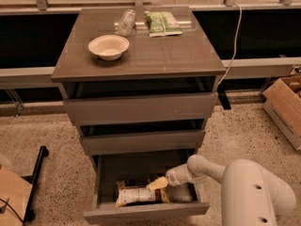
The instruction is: Pick brown chip bag from bottom drawer and place on counter
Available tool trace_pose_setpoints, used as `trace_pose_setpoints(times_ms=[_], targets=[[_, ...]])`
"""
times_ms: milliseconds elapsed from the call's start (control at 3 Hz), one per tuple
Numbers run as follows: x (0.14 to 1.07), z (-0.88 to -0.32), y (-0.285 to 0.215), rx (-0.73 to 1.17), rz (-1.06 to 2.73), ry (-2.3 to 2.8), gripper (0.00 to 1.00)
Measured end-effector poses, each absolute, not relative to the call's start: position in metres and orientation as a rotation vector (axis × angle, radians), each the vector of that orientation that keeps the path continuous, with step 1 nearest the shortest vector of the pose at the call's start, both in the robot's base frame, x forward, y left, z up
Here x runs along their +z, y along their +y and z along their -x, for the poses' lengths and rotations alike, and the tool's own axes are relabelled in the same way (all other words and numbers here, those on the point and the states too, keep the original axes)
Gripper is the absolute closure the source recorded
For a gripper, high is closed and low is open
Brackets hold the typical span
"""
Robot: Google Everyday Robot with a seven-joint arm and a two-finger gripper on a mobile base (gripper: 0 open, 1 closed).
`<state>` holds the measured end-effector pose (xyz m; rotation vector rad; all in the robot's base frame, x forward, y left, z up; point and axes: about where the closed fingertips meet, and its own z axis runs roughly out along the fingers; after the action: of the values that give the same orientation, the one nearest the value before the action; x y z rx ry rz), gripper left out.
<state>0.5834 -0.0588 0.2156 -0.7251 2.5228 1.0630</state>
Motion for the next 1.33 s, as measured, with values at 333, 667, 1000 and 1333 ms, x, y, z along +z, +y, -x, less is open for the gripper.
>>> trace_pose_setpoints(times_ms=[333,667,1000,1333], targets=[[0.183,-0.574,-0.056,1.07,0.676,2.61,0.0],[0.159,-0.56,-0.054,1.083,0.629,2.686,0.0],[0.142,-0.549,-0.049,1.104,0.597,2.735,0.18],[0.143,-0.549,-0.049,1.104,0.597,2.735,0.41]])
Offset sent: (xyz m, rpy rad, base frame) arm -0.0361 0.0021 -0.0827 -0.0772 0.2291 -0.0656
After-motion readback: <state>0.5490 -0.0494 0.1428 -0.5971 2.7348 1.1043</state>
